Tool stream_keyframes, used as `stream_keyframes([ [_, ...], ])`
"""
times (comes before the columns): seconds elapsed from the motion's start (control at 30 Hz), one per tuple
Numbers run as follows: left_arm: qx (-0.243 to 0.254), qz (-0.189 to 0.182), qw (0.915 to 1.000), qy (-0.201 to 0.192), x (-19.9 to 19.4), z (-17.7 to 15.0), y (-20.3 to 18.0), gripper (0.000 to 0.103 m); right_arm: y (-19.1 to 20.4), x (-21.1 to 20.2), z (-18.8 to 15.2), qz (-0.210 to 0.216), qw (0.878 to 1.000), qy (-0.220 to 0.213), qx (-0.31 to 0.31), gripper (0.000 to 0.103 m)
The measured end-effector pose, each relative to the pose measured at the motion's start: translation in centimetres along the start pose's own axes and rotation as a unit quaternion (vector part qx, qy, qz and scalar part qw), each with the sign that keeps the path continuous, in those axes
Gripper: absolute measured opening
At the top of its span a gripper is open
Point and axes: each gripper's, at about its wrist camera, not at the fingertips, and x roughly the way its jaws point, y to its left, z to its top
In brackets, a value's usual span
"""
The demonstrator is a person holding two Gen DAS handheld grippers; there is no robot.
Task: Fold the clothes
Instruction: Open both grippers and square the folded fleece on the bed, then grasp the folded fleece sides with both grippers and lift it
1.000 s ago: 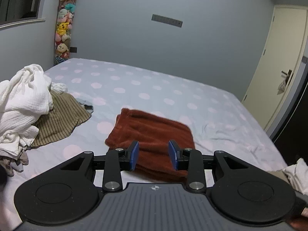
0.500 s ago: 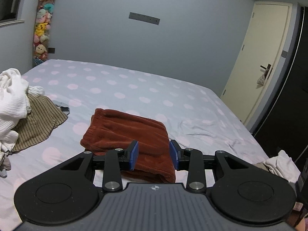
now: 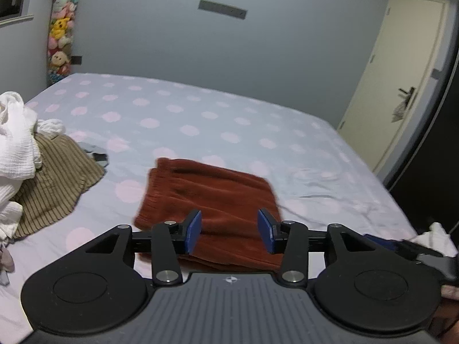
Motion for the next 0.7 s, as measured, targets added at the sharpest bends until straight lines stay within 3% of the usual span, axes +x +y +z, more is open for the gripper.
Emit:
stream_keyframes([
  [0.3, -0.017, -0.004, 0.9994, 0.030, 8.7, 1.2, 8.5, 0.051, -2.8, 8.2, 1.4, -0.007, 0.997, 0.061, 0.054, 0.082],
  [0.57, -0.064, -0.044, 0.9947, 0.067, 16.8, 0.1, 13.2, 0.052, -5.8, 14.9, 1.5, -0.006, 0.991, 0.093, 0.094, 0.082],
  [0.7, -0.102, -0.057, 0.9897, 0.083, 20.0, -0.6, 15.4, 0.057, -7.3, 18.1, 1.5, 0.008, 0.987, 0.104, 0.122, 0.082],
])
